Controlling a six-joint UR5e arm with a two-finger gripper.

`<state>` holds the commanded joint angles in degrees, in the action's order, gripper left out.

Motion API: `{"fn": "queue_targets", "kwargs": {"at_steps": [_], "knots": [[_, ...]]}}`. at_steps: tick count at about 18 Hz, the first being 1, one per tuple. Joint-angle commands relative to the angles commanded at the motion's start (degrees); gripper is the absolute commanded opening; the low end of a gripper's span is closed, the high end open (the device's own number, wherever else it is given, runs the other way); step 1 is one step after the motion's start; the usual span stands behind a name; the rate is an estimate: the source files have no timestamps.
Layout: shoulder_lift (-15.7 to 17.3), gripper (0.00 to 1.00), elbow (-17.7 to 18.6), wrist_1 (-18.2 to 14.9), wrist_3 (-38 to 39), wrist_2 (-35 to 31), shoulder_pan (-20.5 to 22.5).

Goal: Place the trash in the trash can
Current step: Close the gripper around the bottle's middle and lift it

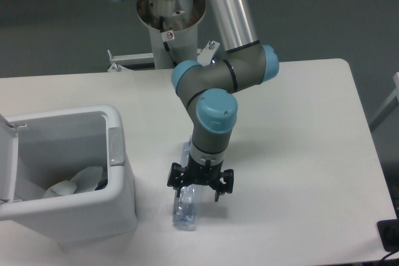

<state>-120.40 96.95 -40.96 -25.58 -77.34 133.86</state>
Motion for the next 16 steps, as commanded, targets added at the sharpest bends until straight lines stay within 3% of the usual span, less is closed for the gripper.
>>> {"fn": "queue_targets", "kwargs": {"at_steps": [10, 12, 14, 16], "knots": [[-3.1, 0.99, -0.2, 0.0, -0.1, -4.4, -1.8], [-3.0, 0.80, -0.2, 0.0, -0.1, -4.5, -1.8], [-3.0, 0.67, -0.2, 0.0, -0.2, -4.5, -1.8], [-2.9, 0.66, -0.2, 0.1, -0.2, -4.5, -1.8]]}}
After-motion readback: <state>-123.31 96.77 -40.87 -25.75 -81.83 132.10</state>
